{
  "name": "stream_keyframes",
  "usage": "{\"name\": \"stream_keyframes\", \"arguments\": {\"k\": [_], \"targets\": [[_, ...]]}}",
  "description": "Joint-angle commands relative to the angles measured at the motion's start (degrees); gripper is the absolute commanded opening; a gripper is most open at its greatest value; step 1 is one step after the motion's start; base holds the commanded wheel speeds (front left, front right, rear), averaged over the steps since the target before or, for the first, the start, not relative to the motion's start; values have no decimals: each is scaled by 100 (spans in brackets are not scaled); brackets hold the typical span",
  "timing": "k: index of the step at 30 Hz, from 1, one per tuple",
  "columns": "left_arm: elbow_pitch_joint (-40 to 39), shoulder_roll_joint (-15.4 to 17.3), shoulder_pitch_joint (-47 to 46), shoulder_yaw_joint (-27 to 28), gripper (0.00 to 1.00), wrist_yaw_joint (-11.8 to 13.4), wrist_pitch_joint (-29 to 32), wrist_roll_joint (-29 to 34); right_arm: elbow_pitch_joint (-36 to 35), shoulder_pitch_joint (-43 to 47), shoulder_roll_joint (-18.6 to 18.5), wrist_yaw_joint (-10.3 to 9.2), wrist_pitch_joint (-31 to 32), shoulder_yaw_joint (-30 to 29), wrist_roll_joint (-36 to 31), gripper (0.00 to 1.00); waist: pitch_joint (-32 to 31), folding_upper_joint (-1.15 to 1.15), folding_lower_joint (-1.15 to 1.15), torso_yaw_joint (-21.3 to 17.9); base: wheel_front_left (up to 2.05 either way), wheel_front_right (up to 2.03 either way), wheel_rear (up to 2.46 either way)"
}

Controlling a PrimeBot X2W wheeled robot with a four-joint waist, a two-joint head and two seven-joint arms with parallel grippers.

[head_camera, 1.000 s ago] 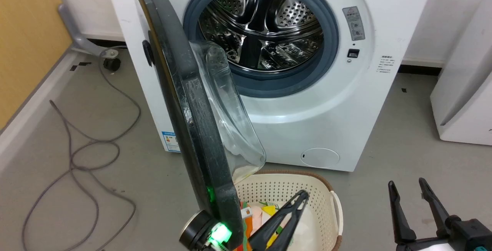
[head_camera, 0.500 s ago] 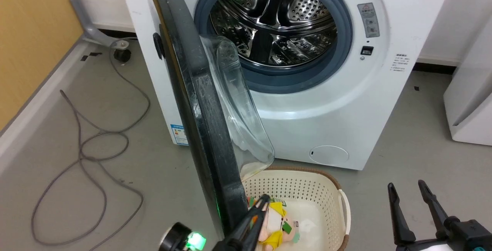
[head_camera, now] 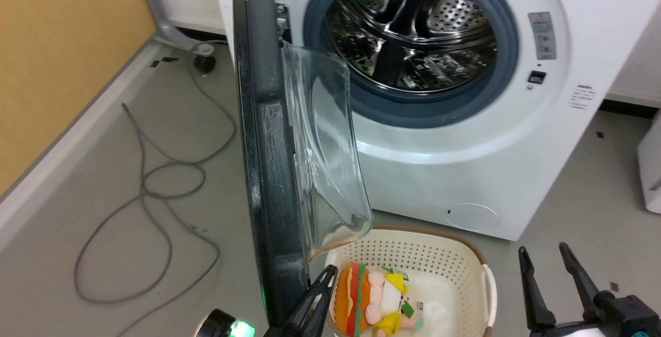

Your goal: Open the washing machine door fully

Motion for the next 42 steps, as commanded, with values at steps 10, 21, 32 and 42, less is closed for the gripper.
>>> {"name": "stream_keyframes", "arguments": {"k": [10, 21, 32, 42], "targets": [[-79, 96, 321, 403, 0, 205, 12, -13, -8, 61, 23, 5, -25, -35, 28, 100, 53, 0, 0, 516, 0, 0, 0], [137, 466, 135, 1536, 0, 437, 12, -173, -31, 15, 23, 5, -25, -17, -21, 100, 176, 0, 0, 909, 0, 0, 0], [418, 403, -352, 2862, 0, 475, 12, -510, -62, -232, 23, 5, -25, 34, -230, 100, 612, 0, 0, 785, 0, 0, 0], [1008, 302, -1007, 4007, 0, 427, 12, -581, -114, -458, 23, 5, -25, -79, -433, 100, 1070, 0, 0, 635, 0, 0, 0]]}}
